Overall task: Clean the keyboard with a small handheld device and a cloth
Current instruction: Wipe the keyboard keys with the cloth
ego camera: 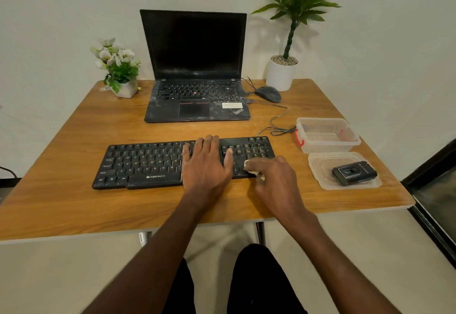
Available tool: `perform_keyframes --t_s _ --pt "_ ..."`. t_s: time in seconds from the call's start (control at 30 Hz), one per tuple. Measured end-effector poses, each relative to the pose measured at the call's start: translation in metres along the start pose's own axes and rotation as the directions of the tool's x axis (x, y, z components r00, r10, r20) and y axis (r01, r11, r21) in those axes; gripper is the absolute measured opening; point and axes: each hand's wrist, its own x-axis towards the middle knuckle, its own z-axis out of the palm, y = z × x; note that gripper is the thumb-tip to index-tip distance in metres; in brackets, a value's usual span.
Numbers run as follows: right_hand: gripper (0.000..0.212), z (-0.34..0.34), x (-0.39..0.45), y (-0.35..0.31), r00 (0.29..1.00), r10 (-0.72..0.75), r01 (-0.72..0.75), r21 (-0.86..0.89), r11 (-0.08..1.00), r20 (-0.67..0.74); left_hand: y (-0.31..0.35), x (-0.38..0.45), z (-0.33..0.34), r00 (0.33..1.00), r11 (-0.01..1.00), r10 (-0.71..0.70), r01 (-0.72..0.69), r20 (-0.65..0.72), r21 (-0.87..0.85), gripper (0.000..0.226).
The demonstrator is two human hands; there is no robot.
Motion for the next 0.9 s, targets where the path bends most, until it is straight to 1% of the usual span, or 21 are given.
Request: perform_keyframes --t_s 0.07,0.13,0.17,0.2,0.27,0.3,0.37,0.5,0.57,0.63,0.7,0.77,0.83,0.9 --pt "0.042 -0.011 0.008 0.006 0.997 0.039 -0.042 0.046 0.998 0.069 0.0 0.0 0.0 1.0 1.0 -0.002 0.002 0.018 0.002 0.069" --pt "0.039 -0.028 0.016 0.015 0.984 0.124 -0.137 0.094 0.986 0.125 0.0 0.0 0.0 1.0 1.0 -0.004 0.004 0.021 0.005 0.07" --pt "0.037 -0.035 0.019 0.02 0.981 0.164 -0.174 0.097 0.98 0.101 0.0 0.0 0.0 1.0 1.0 -0.005 0.005 0.014 0.003 0.07" --pt "0.035 -0.04 0.022 0.023 0.98 0.192 -0.196 0.095 0.976 0.045 0.0 0.0 0.0 1.0 1.0 -0.005 0.005 0.008 0.0 0.07" --pt "0.034 -0.041 0.023 0.028 0.976 0.205 -0.196 0.117 0.974 -0.077 -0.001 0.0 0.0 1.0 1.0 -0.003 0.003 0.0 0.002 0.069" --pt "0.034 -0.039 0.021 0.028 0.975 0.202 -0.189 0.128 0.974 -0.095 -0.001 0.0 0.0 1.0 1.0 -0.006 0.006 -0.006 0.003 0.068" --pt "0.034 -0.032 0.014 0.027 0.972 0.218 -0.209 0.109 0.972 -0.082 0.001 0.0 0.0 1.0 1.0 -0.014 0.014 -0.007 -0.004 0.066" --pt "0.034 -0.027 -0.003 0.024 0.953 0.294 -0.293 0.029 0.956 -0.077 0.002 -0.001 -0.002 1.0 1.0 -0.018 0.018 0.001 -0.004 0.064" --pt "0.032 -0.032 -0.001 0.02 0.944 0.324 -0.321 0.059 0.945 -0.062 0.002 -0.001 -0.002 1.0 1.0 -0.014 0.014 0.001 -0.004 0.064" --pt "0.033 -0.033 0.006 0.021 0.939 0.326 -0.317 0.085 0.945 -0.112 0.0 -0.001 -0.002 1.0 1.0 -0.007 0.007 0.002 -0.002 0.064" --pt "0.035 -0.031 0.012 0.022 0.94 0.31 -0.306 0.048 0.951 -0.145 -0.001 -0.001 0.0 1.0 1.0 -0.005 0.005 -0.004 -0.002 0.064" --pt "0.036 -0.027 0.011 0.022 0.943 0.311 -0.313 -0.005 0.95 -0.116 0.0 -0.002 0.0 1.0 1.0 -0.009 0.009 -0.016 -0.005 0.063" --pt "0.033 -0.021 0.004 0.02 0.949 0.294 -0.305 -0.094 0.948 -0.112 0.001 -0.001 0.0 1.0 1.0 -0.015 0.015 -0.017 -0.008 0.063" --pt "0.027 -0.015 -0.006 0.013 0.964 0.242 -0.261 -0.202 0.944 -0.112 0.001 -0.001 0.001 1.0 1.0 -0.017 0.017 -0.018 -0.009 0.063"
